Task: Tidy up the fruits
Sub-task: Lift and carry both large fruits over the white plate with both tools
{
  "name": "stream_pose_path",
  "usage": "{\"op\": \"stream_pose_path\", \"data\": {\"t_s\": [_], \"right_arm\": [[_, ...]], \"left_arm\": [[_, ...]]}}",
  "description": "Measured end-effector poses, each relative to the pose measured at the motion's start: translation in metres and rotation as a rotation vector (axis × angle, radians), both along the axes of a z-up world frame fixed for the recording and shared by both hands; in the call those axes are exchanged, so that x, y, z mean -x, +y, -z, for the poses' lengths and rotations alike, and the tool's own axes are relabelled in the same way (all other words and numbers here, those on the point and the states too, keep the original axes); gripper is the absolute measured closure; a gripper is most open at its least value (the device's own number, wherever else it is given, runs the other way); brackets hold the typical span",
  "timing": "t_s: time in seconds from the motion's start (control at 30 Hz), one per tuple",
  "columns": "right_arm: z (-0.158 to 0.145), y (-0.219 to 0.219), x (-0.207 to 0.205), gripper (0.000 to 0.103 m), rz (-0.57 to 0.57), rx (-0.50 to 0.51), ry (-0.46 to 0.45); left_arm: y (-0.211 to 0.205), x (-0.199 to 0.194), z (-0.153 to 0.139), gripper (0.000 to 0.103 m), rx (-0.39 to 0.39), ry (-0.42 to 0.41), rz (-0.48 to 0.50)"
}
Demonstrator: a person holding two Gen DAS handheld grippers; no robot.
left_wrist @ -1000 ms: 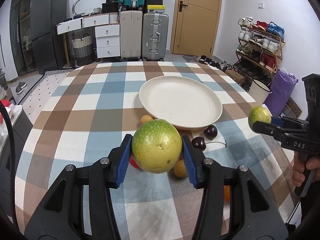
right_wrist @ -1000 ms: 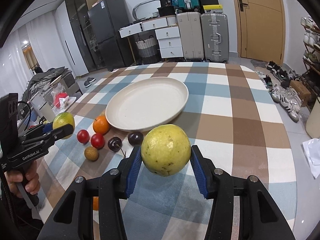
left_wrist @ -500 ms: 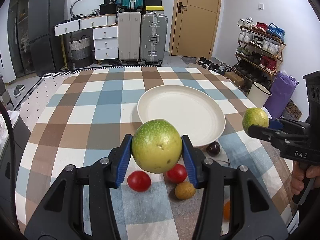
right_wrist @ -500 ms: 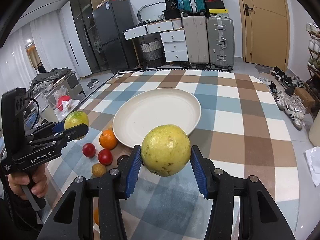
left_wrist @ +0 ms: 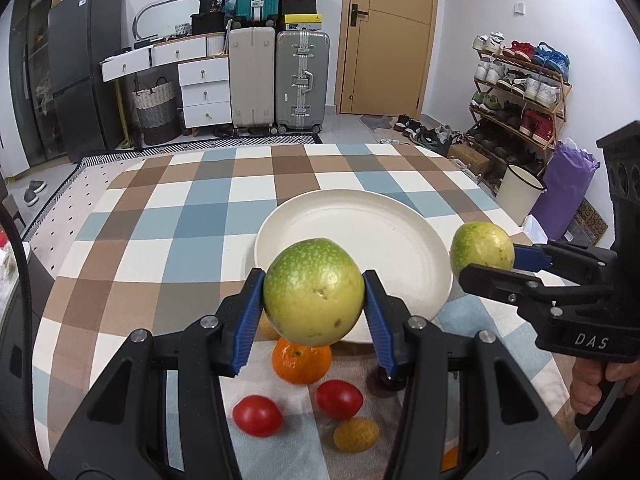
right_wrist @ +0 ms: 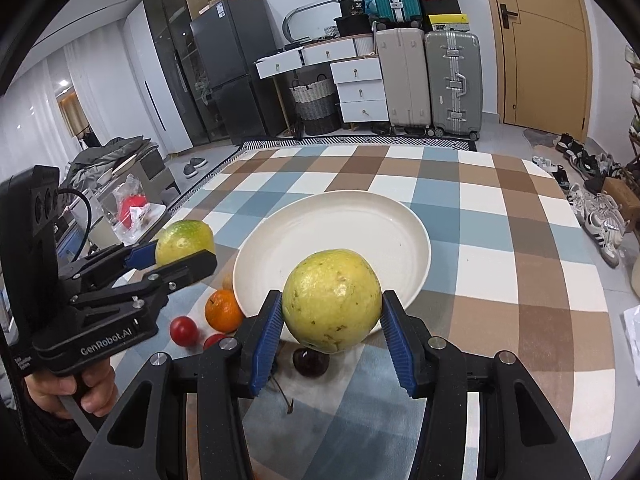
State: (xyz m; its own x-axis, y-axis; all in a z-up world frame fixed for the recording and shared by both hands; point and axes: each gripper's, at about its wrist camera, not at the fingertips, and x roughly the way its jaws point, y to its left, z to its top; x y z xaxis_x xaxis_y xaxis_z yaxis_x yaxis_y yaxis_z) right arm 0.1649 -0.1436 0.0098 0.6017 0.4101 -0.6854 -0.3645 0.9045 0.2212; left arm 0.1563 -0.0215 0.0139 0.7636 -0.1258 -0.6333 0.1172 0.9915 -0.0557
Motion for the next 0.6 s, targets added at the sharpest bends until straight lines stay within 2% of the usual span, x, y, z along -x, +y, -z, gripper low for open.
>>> {"op": "stream_pose_path", "data": {"t_s": [0.6], "right_arm": [[0.038, 0.012, -0.041, 0.053, -0.007, 0.035, 0.084]], "left_arm": [[-0.009, -0.047, 0.037, 0.057, -0.024, 0.075, 0.007]]}}
